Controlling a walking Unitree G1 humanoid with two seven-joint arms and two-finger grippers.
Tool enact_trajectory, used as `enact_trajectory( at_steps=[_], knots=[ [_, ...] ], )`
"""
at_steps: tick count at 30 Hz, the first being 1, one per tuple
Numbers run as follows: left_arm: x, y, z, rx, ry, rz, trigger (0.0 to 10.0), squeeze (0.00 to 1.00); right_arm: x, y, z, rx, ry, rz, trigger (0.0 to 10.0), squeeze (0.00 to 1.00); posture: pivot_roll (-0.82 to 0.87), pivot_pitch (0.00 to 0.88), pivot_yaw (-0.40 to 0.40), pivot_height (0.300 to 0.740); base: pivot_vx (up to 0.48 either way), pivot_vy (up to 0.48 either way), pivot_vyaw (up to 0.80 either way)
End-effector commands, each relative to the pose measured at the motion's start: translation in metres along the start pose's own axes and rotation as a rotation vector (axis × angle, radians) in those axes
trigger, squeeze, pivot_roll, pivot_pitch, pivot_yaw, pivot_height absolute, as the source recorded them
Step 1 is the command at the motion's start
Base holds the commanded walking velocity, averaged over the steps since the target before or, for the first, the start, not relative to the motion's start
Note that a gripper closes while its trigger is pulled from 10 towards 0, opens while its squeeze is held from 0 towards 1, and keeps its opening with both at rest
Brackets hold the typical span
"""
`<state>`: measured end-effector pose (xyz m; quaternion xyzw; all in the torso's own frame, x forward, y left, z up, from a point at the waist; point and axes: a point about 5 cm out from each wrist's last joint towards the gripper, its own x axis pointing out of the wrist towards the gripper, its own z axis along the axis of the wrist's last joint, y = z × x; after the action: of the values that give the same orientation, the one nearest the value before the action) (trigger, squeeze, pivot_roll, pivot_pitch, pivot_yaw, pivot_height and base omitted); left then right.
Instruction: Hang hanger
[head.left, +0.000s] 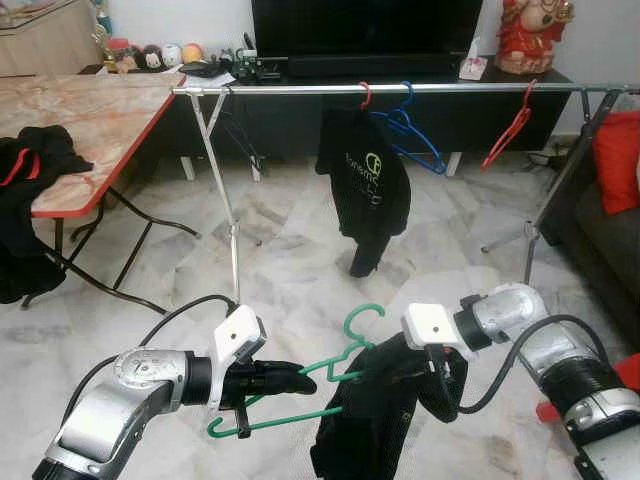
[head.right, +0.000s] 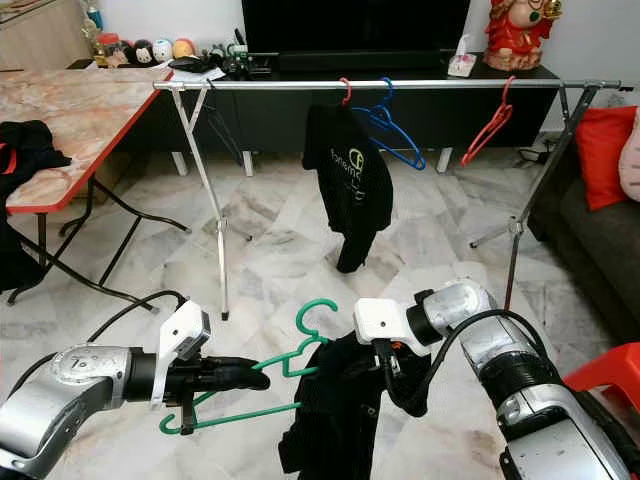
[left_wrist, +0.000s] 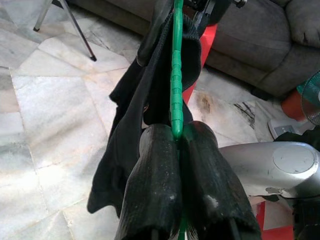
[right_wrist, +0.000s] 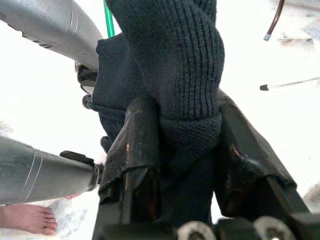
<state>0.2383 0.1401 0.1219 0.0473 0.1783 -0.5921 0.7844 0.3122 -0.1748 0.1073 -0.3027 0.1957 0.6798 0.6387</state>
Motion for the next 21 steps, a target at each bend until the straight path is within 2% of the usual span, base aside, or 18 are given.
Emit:
enact_trajectory(
  at_steps=[1, 6, 21],
  knots=[
    [0.0003, 0.0014, 0.0173, 0.085, -0.052, 0.005, 10.0, 0.0, 0.0031, -0.0002, 0.0031, -0.008, -0.014, 0.024, 0.0, 0.0, -0.1, 0.001, 0.008, 0.74, 0.0, 0.0, 0.0],
    [0.0015, 0.0042, 0.0192, 0.119, -0.054, 0.029, 10.0, 0.0, 0.0039, 0.0016, 0.0038, -0.005, -0.028, 0.04, 0.0, 0.0, -0.1, 0.0, 0.007, 0.74, 0.0, 0.0, 0.0],
    [0.0029, 0.0055, 0.0199, 0.146, -0.041, 0.024, 10.0, 0.0, 0.0043, 0.0023, 0.0039, -0.002, -0.03, 0.049, 0.0, 0.0, -0.1, 0.0, 0.006, 0.74, 0.0, 0.0, 0.0]
  ],
)
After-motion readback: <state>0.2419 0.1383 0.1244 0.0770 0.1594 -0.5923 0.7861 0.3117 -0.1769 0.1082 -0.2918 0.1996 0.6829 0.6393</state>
